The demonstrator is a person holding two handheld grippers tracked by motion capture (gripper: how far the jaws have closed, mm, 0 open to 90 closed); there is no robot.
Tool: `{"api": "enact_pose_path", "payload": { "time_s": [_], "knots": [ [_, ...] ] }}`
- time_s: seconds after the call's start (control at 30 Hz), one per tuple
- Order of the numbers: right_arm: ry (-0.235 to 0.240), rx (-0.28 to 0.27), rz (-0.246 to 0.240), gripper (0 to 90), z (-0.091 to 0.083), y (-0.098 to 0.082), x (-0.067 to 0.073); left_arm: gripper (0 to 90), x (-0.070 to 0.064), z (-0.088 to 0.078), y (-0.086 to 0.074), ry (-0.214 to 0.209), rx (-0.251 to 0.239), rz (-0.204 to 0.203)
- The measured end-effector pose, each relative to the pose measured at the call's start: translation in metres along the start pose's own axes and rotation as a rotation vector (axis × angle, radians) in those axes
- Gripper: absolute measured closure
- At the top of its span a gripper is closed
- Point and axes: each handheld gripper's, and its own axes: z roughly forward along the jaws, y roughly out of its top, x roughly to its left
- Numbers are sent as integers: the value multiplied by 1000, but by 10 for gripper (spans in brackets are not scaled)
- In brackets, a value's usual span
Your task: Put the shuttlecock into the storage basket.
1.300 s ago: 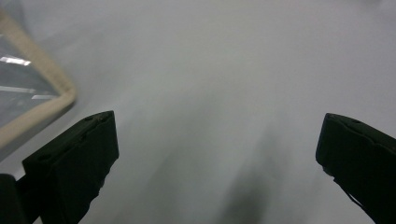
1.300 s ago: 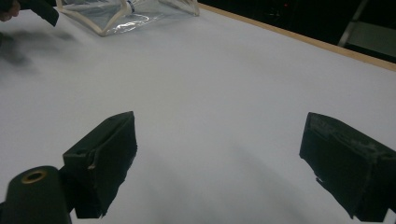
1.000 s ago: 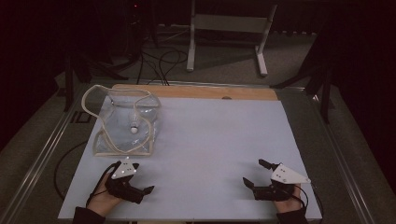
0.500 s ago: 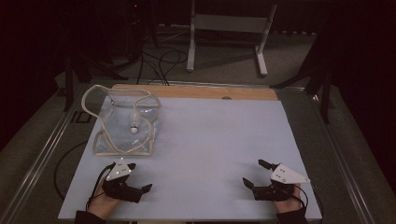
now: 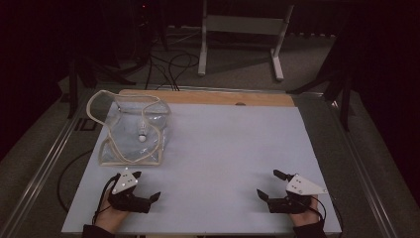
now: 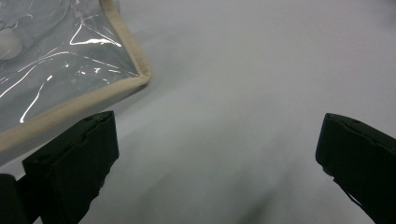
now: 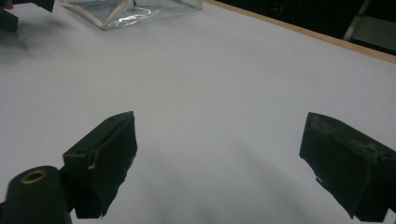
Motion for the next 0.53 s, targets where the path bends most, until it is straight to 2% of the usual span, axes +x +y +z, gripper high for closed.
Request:
{"api": "enact_pose_path", "payload": {
  "time_s": [0.07, 0.23, 0.4, 0.53],
  "knots": [
    [-2, 7, -16, 105, 0, 0, -1, 2, 0, 0, 0, 0, 0, -3],
    [-4, 3, -1, 105, 0, 0, -1, 2, -1, 1, 0, 0, 0, 0],
    [0, 7, -13, 105, 0, -1, -1, 2, -2, 1, 0, -5, -12, -3],
    [-4, 4, -4, 105, 1, -1, 0, 2, -2, 2, 0, -11, -1, 1]
  ]
}}
